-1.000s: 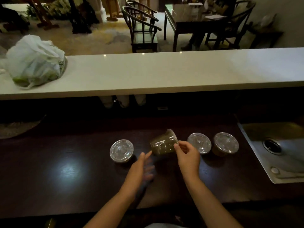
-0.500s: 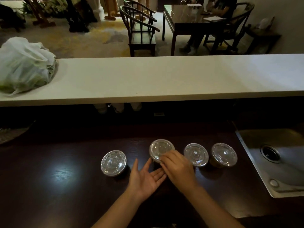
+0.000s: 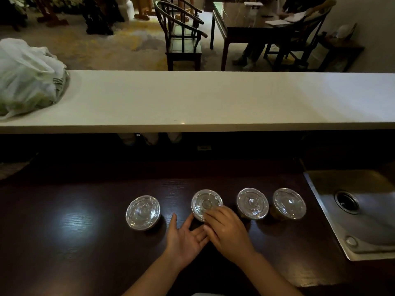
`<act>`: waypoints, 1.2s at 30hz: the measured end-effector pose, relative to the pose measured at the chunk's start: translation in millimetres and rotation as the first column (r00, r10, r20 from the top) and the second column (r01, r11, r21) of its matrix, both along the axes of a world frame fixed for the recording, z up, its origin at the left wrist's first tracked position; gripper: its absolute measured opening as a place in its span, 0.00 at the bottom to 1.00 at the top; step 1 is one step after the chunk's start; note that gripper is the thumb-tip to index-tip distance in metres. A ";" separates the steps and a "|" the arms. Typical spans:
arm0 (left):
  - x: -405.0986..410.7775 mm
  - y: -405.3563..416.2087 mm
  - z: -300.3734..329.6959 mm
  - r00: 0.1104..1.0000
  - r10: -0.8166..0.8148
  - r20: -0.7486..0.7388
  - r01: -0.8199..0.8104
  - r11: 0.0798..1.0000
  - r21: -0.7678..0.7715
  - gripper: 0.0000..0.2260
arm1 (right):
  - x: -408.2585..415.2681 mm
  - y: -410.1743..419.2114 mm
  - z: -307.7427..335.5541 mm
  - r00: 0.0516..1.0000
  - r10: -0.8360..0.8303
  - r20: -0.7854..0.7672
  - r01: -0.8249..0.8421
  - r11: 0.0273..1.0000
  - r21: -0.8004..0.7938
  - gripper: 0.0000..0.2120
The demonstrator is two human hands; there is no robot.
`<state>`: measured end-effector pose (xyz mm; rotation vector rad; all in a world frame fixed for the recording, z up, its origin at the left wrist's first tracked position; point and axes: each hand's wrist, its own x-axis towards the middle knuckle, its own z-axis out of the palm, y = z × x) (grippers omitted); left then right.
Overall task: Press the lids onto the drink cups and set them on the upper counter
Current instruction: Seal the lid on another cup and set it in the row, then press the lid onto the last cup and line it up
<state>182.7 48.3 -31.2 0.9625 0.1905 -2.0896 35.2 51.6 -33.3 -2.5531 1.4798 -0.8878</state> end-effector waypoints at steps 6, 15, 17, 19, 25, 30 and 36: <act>15.7 12.5 12.6 0.869 -0.153 0.470 0.254 0.954 -0.158 0.20 | 13.1 -9.4 12.6 0.997 -0.080 0.023 0.080 0.996 0.028 0.11; 121.7 2.9 17.4 -0.212 0.526 0.824 0.719 0.655 -0.233 0.25 | 103.9 -36.9 32.2 0.982 0.143 -0.125 -0.106 0.959 0.261 0.24; 130.8 -2.8 9.5 -0.358 0.427 0.830 0.779 0.627 0.014 0.27 | 116.7 -40.9 25.3 0.962 0.208 -0.179 -0.127 0.916 0.381 0.26; 132.2 -2.8 4.6 -0.448 0.348 0.823 0.790 0.584 0.183 0.26 | 125.4 -43.2 18.3 0.944 0.229 -0.238 -0.118 0.908 0.402 0.31; 131.1 3.0 -2.4 -0.423 0.331 0.844 0.815 0.546 0.194 0.25 | 136.4 -36.1 -2.8 0.953 0.220 -0.209 -0.105 0.885 0.454 0.33; 132.3 2.9 -3.9 -0.379 0.339 0.861 0.837 0.523 0.162 0.25 | 137.9 -34.9 -15.0 0.976 0.199 -0.089 -0.129 0.858 0.498 0.28; 135.1 -0.1 -8.0 -0.330 0.356 0.874 0.859 0.498 0.122 0.25 | 139.7 -34.2 -23.0 0.984 0.174 -0.046 -0.135 0.882 0.451 0.27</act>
